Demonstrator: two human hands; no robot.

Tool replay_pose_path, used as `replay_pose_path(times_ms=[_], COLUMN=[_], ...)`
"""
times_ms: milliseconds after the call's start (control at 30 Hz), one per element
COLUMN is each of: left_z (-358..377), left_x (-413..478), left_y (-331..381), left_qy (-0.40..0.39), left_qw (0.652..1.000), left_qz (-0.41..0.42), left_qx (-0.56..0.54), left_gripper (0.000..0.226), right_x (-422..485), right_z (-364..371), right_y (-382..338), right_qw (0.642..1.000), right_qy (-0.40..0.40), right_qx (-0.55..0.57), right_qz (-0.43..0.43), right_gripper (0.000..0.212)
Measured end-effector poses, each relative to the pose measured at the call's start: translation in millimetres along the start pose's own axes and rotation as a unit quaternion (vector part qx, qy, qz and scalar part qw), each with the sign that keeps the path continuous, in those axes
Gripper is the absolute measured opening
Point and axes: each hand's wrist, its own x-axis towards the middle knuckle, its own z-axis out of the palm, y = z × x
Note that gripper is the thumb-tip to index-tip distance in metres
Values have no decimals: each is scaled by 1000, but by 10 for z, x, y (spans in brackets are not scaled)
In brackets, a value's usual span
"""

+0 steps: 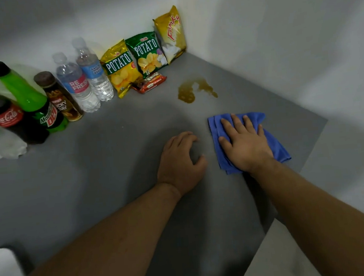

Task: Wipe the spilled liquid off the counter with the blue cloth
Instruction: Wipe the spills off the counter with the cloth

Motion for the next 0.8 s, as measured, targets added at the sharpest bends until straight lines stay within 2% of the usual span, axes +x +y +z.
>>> replay_pose_path(times_ms=[133, 267, 367, 500, 567, 700, 800], left_z=[-215, -528, -696, -710, -684, -677, -676], left_x=[23, 33, 6, -47, -46, -42, -46], left_y=[-165, -472, -675, -772, -783, -809, -823], left_qy=[8, 14, 21, 25, 25, 28, 31], left_qw=[999, 993, 984, 983, 981, 980, 981], left_qz=[26, 16, -4, -23, -19, -16, -11], left_qx=[42, 120, 179, 183, 189, 197, 194], left_gripper=[40, 49, 54, 49, 48, 49, 48], right_x=[-366, -544, -365, 27, 147, -11, -244], right_z=[97, 55, 6, -2, 5, 71, 95], right_y=[-120, 146, 207, -63, -291, -611, -440], right_qw=[996, 990, 995, 1000, 1000, 996, 986], right_qy=[4, -2, -2, 0, -4, 1, -2], right_qx=[5, 18, 6, 0, 1, 1, 14], right_qz=[-93, -137, -97, -19, -13, -92, -166], right_gripper=[68, 67, 69, 70, 68, 67, 66])
